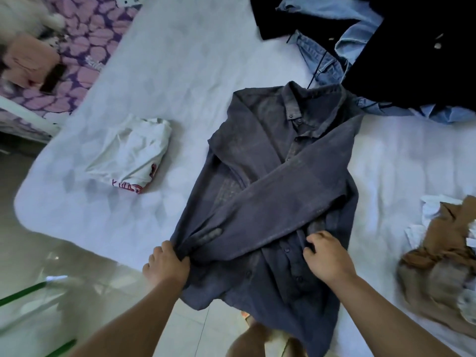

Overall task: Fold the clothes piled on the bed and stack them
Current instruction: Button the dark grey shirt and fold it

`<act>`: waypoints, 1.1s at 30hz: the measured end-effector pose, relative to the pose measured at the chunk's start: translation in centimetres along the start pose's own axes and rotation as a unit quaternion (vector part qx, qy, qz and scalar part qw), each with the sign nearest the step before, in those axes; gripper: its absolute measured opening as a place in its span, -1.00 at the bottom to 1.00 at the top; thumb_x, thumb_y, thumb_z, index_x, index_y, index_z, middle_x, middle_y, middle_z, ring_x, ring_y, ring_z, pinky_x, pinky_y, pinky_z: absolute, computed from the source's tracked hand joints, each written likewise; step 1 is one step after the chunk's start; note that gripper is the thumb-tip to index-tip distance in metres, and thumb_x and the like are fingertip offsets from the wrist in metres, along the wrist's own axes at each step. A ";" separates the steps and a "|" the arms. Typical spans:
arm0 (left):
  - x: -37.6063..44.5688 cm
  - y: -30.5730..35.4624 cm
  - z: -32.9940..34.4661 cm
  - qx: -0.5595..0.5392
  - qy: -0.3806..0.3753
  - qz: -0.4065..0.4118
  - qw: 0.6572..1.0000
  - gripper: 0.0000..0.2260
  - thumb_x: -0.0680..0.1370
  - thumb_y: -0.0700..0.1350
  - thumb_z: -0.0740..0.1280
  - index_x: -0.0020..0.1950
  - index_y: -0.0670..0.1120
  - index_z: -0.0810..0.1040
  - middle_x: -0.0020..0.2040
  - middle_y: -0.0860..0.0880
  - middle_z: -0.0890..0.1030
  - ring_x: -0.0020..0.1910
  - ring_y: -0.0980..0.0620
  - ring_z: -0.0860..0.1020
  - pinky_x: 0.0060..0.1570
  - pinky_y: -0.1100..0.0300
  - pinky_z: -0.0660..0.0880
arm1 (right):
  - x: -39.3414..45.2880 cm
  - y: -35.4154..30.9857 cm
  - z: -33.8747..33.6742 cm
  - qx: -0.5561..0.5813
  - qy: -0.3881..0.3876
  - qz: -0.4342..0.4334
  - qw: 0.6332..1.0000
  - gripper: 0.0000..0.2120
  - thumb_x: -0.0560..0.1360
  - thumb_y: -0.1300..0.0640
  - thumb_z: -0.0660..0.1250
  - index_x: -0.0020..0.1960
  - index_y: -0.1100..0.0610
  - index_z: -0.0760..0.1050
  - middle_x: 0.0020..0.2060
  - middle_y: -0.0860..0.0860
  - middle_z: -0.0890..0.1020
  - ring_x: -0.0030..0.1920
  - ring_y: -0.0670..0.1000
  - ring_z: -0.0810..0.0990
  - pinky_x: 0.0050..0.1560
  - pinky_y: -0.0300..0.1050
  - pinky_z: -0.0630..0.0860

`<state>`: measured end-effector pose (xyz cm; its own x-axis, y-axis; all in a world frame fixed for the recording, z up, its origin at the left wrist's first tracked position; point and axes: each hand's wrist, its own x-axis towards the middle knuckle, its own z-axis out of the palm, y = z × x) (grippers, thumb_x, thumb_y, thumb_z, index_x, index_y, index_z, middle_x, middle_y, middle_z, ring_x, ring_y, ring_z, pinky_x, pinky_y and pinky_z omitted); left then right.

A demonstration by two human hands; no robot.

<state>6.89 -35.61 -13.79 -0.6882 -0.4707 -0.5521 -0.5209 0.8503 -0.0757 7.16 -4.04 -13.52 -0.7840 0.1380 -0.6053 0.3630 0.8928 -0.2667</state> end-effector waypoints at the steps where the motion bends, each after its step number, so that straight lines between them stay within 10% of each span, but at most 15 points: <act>1: -0.3 0.3 -0.1 0.000 0.021 0.018 1.000 -0.60 0.48 0.02 0.33 0.26 -0.07 0.35 0.21 -0.10 0.43 0.23 -0.13 0.40 0.20 0.03 0.33 | 0.1 0.0 -0.3 -0.002 0.006 -0.004 1.000 -0.76 0.55 0.08 0.19 0.15 0.12 0.50 0.17 0.03 0.47 0.19 0.08 0.46 0.11 -0.08 0.44; 13: -4.9 18.8 0.3 -0.124 -0.050 0.368 0.920 -0.67 0.58 -0.02 0.26 0.33 -0.04 0.44 0.31 0.06 0.38 0.32 0.09 0.32 0.30 0.27 0.26 | 5.8 4.5 -6.4 -0.057 0.114 -0.027 0.992 -0.82 0.53 0.11 0.21 0.04 0.16 0.50 0.03 0.06 0.53 0.06 0.09 0.48 -0.07 -0.10 0.42; 22: -4.4 29.1 3.9 -0.030 -0.002 0.389 0.921 -0.56 0.64 -0.12 0.08 0.53 -0.01 0.14 0.57 0.02 -0.02 0.54 0.05 -0.12 0.50 0.14 -0.14 | 11.0 6.6 -5.7 -0.065 0.143 0.065 0.985 -0.46 0.40 -0.24 0.33 0.16 0.13 0.33 0.12 0.06 0.45 0.18 0.11 0.42 0.09 0.00 0.34; 30: -2.1 29.3 3.5 0.034 -0.046 0.410 0.910 -0.55 0.64 -0.17 0.05 0.54 -0.01 0.14 0.57 0.02 -0.01 0.54 0.03 -0.08 0.50 0.12 -0.05 | 12.3 9.1 -6.4 -0.065 0.228 -0.043 0.970 -0.69 0.01 0.29 0.50 -0.32 0.19 0.45 -0.41 0.10 0.49 -0.40 0.18 0.50 -0.34 -0.06 0.37; 33: -2.6 29.7 3.3 0.068 -0.031 0.425 0.902 -0.55 0.66 -0.12 0.02 0.55 0.02 0.07 0.57 0.03 -0.08 0.54 0.02 -0.12 0.50 0.10 -0.08 | 11.2 11.5 -7.0 -0.009 0.228 0.014 0.974 -0.82 0.20 0.28 0.37 -0.21 0.22 0.45 -0.33 0.15 0.55 -0.33 0.23 0.54 -0.25 -0.01 0.37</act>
<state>-5.16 -8.38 -17.33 -0.7783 0.3751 -0.5035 0.2506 0.9209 0.2986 -0.98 10.77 -18.16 -0.9174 0.3349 -0.2152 0.3819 0.8929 -0.2386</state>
